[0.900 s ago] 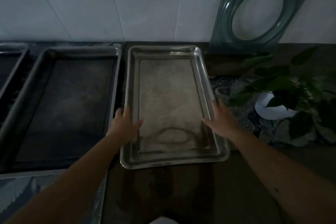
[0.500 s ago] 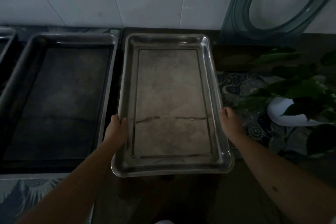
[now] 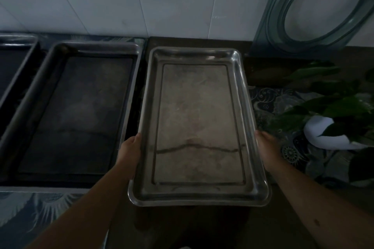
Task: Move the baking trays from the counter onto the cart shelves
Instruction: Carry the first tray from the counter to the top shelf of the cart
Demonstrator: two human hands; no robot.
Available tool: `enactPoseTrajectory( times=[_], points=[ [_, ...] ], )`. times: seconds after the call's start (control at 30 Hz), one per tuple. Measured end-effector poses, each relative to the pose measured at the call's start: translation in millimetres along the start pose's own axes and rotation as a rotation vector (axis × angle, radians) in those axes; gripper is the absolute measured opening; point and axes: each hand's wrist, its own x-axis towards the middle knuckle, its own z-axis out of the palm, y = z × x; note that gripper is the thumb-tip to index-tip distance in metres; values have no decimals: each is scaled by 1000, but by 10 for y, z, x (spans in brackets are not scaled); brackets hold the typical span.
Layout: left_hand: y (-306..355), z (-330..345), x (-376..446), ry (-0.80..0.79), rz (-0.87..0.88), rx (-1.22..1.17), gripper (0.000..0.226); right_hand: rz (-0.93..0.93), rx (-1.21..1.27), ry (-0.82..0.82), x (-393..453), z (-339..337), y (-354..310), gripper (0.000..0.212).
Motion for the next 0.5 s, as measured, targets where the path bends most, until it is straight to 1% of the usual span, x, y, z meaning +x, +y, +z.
enactPoseTrajectory(
  times=[0.2, 0.3, 0.37, 0.5],
  points=[
    [-85, -162, -325, 35, 29, 48, 51, -108, -109, 5, -305, -144, -92, 35],
    [-82, -274, -485, 32, 27, 3, 51, -128, -152, 1, -499, -215, -193, 36],
    [-69, -363, -617, 31, 38, -43, 49, -132, -134, 5, -641, -264, -253, 38],
    [-29, -562, -862, 30, 114, -36, 42, -136, -47, -10, -911, -376, -370, 38]
  ],
)
